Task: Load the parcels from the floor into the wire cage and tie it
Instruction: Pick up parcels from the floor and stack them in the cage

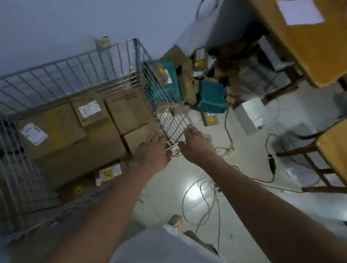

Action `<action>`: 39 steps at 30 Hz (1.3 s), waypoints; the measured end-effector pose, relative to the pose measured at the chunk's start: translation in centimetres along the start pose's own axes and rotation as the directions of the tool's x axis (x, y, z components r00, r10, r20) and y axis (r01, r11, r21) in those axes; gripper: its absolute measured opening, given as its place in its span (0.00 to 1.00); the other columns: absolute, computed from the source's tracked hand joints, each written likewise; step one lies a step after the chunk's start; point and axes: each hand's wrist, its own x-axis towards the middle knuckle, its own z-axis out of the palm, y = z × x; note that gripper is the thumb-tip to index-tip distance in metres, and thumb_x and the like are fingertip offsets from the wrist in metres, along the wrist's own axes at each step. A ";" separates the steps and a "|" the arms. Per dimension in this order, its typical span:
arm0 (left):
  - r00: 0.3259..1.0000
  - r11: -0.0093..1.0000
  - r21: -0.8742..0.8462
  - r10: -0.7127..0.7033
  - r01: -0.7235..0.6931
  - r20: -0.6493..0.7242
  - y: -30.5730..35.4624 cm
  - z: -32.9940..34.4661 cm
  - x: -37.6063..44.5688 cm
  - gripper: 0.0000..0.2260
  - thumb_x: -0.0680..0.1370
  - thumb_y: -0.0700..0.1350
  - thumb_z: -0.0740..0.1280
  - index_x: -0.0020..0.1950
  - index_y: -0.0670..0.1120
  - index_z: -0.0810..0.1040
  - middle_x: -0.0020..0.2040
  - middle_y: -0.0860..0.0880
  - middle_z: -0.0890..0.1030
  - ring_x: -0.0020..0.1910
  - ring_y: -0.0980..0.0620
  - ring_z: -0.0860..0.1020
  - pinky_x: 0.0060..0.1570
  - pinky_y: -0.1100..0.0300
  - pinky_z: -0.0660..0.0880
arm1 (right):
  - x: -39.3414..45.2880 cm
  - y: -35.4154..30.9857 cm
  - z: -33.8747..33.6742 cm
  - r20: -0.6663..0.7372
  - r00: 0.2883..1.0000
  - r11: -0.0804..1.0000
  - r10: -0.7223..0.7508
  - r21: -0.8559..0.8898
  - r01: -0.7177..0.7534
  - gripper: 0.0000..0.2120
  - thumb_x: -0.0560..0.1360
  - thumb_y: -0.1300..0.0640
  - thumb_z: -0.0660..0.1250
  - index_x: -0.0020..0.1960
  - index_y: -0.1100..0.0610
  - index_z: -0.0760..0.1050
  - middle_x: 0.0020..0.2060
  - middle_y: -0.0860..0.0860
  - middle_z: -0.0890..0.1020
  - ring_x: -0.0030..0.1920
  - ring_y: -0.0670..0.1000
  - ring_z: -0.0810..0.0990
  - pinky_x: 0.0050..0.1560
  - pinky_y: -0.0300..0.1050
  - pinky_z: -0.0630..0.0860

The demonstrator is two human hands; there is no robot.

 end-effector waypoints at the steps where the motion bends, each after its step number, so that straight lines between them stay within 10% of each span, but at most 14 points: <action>1: 0.998 0.997 0.057 0.058 -0.058 0.009 2.6 0.5 -0.9 0.27 0.84 0.55 0.58 0.80 0.44 0.62 0.81 0.45 0.62 0.79 0.44 0.59 0.73 0.47 0.66 | -2.0 2.2 -0.3 -0.028 0.999 0.999 0.028 0.024 -0.027 0.23 0.81 0.51 0.58 0.72 0.60 0.66 0.71 0.58 0.70 0.70 0.62 0.68 0.67 0.59 0.70; 12: 0.949 0.924 0.230 0.276 -0.305 0.151 20.0 2.5 -5.5 0.28 0.85 0.56 0.54 0.83 0.44 0.58 0.83 0.45 0.56 0.81 0.44 0.57 0.76 0.46 0.61 | -17.1 18.9 2.4 -0.104 0.929 0.901 0.355 0.304 -0.311 0.22 0.82 0.49 0.57 0.72 0.59 0.68 0.70 0.57 0.72 0.68 0.60 0.71 0.64 0.56 0.73; 32: 0.921 0.944 0.174 0.215 -0.282 0.326 18.9 2.8 2.3 0.26 0.84 0.54 0.54 0.80 0.45 0.63 0.79 0.45 0.64 0.74 0.43 0.67 0.70 0.44 0.69 | -9.8 14.5 3.8 0.074 0.708 0.498 0.702 0.660 -0.563 0.15 0.80 0.54 0.58 0.57 0.64 0.75 0.58 0.62 0.78 0.59 0.63 0.77 0.54 0.50 0.73; 39: 0.916 0.939 0.196 0.202 -0.282 0.348 19.7 2.8 6.9 0.25 0.84 0.55 0.55 0.80 0.46 0.63 0.80 0.45 0.64 0.75 0.43 0.66 0.70 0.44 0.69 | -6.0 15.3 3.3 0.097 0.816 0.719 0.570 0.421 -0.553 0.18 0.81 0.53 0.57 0.65 0.62 0.71 0.65 0.58 0.73 0.66 0.59 0.71 0.61 0.54 0.73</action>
